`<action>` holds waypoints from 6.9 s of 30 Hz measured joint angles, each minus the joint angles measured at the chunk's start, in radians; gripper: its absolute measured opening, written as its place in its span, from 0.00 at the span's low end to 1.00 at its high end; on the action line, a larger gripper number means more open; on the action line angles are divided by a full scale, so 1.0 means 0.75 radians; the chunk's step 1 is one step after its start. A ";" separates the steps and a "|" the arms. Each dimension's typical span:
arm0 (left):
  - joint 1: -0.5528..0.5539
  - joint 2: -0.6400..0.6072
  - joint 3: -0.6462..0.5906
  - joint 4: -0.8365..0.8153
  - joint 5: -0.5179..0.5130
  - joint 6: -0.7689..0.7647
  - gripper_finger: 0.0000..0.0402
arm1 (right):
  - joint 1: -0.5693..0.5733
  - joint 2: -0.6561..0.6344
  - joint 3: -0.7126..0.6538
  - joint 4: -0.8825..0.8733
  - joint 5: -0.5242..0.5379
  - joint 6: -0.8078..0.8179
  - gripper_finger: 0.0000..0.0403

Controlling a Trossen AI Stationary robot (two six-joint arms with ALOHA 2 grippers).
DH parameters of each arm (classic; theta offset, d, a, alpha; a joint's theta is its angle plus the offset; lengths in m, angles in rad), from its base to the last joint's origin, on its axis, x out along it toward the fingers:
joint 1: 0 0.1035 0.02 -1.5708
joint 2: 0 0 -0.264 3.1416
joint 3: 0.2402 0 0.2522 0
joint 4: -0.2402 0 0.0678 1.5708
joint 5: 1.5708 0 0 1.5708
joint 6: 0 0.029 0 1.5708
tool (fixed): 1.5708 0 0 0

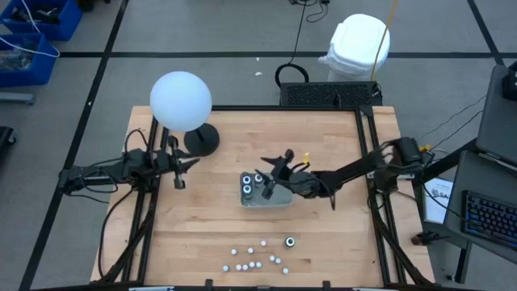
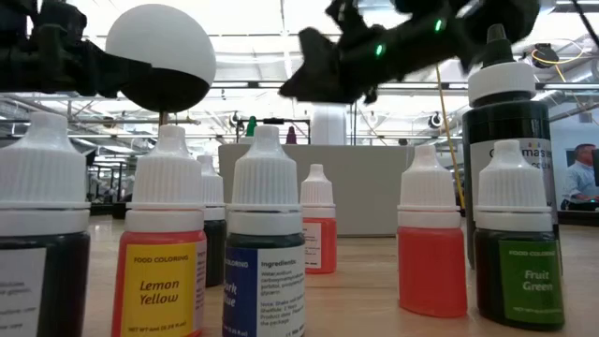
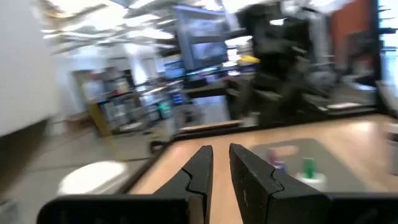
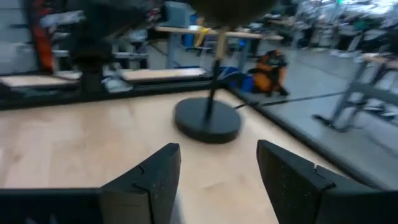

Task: Pick & Place food coloring
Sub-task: Adjust the gray bin, then put the large black food coloring bottle into the gray bin

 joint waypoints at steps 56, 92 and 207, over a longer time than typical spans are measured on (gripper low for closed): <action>-0.401 1.495 0.056 0.769 0.086 -0.276 0.05 | 0.357 -0.005 -0.246 -0.815 0.171 1.118 0.00; -0.401 1.492 0.057 0.843 0.097 -0.284 0.01 | 0.585 -0.675 -0.246 -1.152 -0.002 0.960 0.00; -0.403 1.285 0.139 0.975 0.328 -0.141 0.19 | 0.755 -0.049 -0.094 -0.129 -0.074 0.267 0.27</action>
